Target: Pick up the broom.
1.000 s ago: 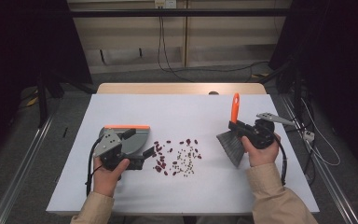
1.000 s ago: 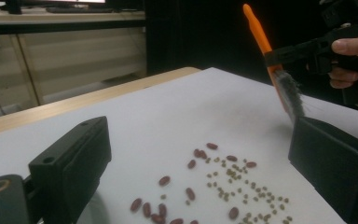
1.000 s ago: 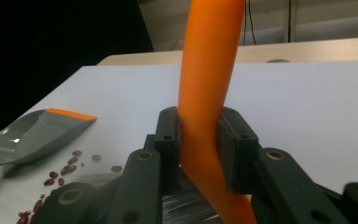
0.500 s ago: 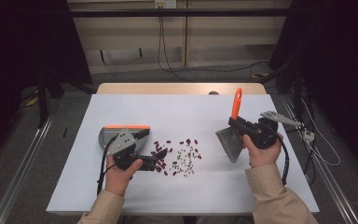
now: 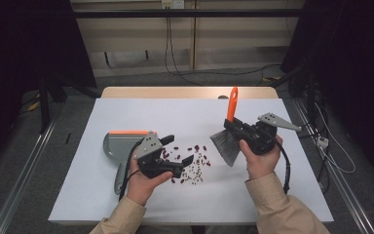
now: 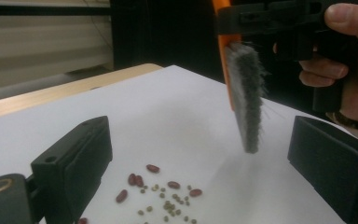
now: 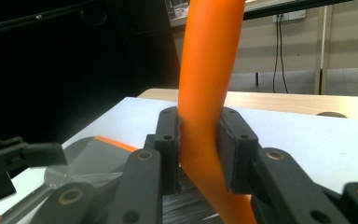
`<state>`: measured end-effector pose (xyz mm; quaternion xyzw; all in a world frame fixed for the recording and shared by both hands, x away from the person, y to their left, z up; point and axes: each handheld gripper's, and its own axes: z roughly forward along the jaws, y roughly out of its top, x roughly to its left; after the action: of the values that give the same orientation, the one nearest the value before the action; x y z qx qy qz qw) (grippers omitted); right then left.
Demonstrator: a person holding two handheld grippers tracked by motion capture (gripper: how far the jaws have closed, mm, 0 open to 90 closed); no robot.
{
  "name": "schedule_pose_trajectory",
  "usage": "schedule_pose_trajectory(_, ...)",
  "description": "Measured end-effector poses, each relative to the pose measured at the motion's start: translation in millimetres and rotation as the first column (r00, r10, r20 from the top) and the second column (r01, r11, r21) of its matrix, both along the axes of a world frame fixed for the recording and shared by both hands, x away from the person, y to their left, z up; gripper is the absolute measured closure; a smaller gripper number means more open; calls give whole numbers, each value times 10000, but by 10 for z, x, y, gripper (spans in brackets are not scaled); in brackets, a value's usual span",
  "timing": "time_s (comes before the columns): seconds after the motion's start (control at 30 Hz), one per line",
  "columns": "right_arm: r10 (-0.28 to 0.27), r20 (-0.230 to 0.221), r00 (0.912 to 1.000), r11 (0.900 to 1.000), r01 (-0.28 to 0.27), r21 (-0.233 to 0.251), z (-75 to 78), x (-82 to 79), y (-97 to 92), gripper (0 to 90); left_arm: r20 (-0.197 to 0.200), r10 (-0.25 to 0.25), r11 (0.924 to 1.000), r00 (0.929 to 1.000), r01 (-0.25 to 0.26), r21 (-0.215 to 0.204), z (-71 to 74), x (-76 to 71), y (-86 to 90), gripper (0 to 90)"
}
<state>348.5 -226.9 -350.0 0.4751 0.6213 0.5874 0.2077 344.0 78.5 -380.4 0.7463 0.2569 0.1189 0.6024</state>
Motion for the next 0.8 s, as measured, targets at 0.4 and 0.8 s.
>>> schedule_pose_trajectory(0.4, 380, 126, 9992, 9987, -384, 325, -14, 63, 356, 717, -520, -98, 9999, 9986, 95, -68, -43, 84, -287, 213)
schedule_pose_trajectory(0.8, 893, 148, 9959, 9960, -892, -28, -45, 91, 720, 716, -831, 457, 9960, 9955, -518, -733, -39, 215, -233, 384)
